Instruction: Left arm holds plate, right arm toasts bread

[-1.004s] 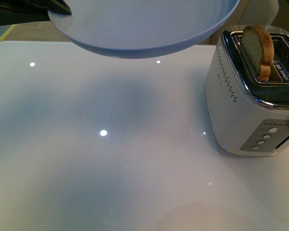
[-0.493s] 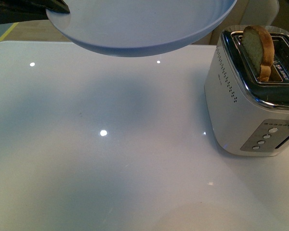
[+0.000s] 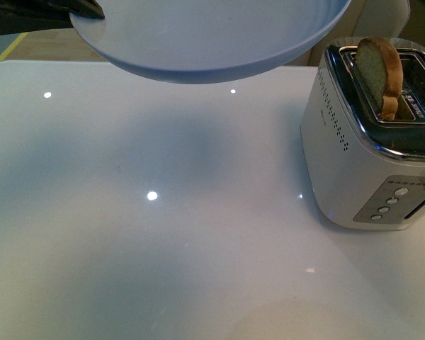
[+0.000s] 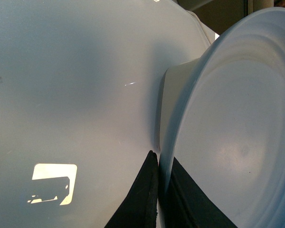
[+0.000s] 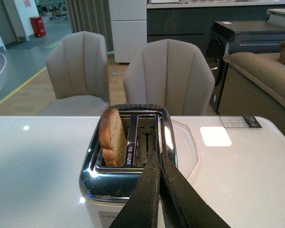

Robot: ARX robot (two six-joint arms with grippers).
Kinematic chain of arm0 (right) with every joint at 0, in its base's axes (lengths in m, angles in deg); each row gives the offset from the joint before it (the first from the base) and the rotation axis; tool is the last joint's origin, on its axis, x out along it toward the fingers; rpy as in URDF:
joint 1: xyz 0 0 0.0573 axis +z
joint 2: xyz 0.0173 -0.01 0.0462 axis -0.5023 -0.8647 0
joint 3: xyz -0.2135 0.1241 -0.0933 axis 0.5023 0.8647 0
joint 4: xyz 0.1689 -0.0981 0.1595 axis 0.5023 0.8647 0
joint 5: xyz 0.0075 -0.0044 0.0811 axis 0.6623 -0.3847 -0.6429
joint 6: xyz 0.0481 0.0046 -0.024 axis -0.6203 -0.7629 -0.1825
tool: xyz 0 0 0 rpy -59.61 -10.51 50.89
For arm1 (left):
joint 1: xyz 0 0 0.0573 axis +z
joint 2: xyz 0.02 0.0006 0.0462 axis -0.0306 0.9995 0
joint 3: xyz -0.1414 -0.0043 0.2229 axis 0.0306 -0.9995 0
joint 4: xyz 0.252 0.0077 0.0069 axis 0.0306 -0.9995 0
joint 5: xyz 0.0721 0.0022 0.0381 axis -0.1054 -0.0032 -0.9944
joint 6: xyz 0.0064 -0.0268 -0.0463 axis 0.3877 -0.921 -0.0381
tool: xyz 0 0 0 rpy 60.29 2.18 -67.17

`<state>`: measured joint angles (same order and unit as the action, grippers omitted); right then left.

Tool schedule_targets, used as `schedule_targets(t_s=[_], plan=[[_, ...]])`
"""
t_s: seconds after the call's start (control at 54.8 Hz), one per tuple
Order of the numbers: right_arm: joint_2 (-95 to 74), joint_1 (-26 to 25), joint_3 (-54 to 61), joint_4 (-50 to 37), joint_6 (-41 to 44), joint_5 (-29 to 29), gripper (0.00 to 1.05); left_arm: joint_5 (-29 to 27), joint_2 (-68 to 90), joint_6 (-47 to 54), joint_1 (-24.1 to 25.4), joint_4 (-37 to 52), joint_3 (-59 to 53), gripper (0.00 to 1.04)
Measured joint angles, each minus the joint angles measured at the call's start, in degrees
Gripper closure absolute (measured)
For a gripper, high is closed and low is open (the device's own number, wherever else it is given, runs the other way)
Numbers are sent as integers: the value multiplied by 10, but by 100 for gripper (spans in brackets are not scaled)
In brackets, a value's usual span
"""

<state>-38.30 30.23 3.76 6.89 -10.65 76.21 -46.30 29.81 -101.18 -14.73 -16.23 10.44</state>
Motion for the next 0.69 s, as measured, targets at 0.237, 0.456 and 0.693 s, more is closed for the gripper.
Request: schedule_targets(t_s=[0.237,0.456,0.693], plan=[[44,0,0,44,0,0,103,0,0,0,0,0,-4,102],[71,0,0,71,0,0,103,0,0,0,-1,0,-4,102],[171,0,0,174,0,0,103,0,-1,0,-3,0,-4,102]])
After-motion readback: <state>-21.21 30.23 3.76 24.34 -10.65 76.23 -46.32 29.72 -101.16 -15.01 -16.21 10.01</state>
